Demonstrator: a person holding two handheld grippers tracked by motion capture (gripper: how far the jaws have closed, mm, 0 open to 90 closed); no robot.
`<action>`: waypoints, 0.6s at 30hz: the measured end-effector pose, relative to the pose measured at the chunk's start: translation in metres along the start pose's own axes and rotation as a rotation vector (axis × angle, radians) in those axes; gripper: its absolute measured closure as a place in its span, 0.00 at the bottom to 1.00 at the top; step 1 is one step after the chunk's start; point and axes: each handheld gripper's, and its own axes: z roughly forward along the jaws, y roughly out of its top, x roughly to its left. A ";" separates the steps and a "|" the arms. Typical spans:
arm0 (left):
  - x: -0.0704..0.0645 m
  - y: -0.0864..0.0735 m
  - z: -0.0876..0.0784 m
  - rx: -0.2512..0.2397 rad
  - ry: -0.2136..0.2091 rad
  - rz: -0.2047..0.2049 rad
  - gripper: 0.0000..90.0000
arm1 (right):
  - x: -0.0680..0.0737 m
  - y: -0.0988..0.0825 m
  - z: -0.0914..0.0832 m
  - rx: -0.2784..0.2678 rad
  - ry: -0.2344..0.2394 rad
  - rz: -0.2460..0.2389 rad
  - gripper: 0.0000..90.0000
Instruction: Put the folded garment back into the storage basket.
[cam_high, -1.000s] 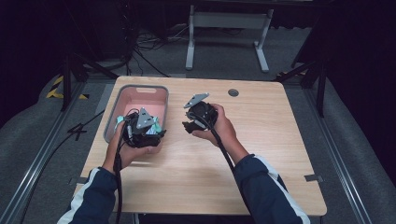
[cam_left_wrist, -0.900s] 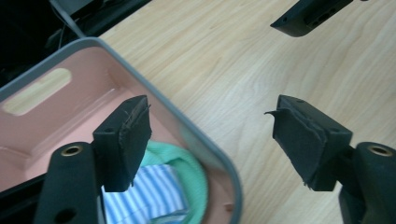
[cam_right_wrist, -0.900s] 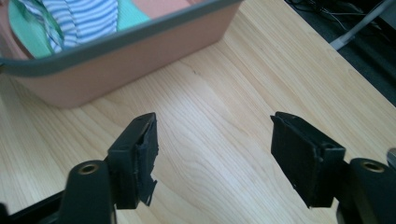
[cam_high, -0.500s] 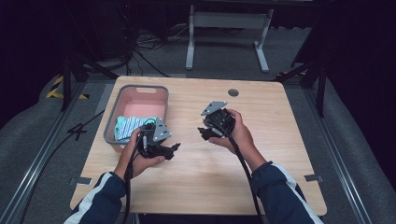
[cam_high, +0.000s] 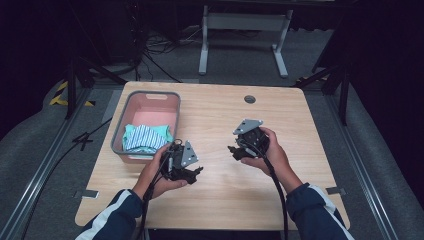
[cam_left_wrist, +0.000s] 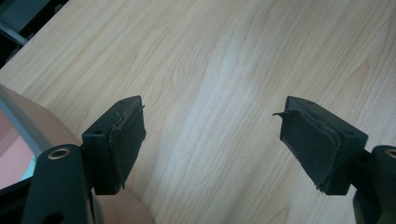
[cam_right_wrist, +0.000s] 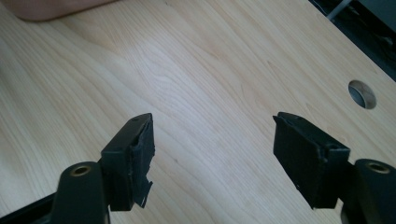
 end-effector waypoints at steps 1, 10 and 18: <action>-0.002 0.000 0.002 0.003 -0.007 0.011 0.25 | 0.000 -0.003 0.000 0.000 -0.002 0.000 0.33; -0.017 -0.004 0.011 0.033 -0.039 0.050 0.25 | -0.006 -0.042 -0.011 -0.008 0.002 0.021 0.33; -0.026 -0.012 0.023 0.065 -0.079 0.065 0.23 | -0.009 -0.072 -0.019 -0.020 0.017 0.036 0.32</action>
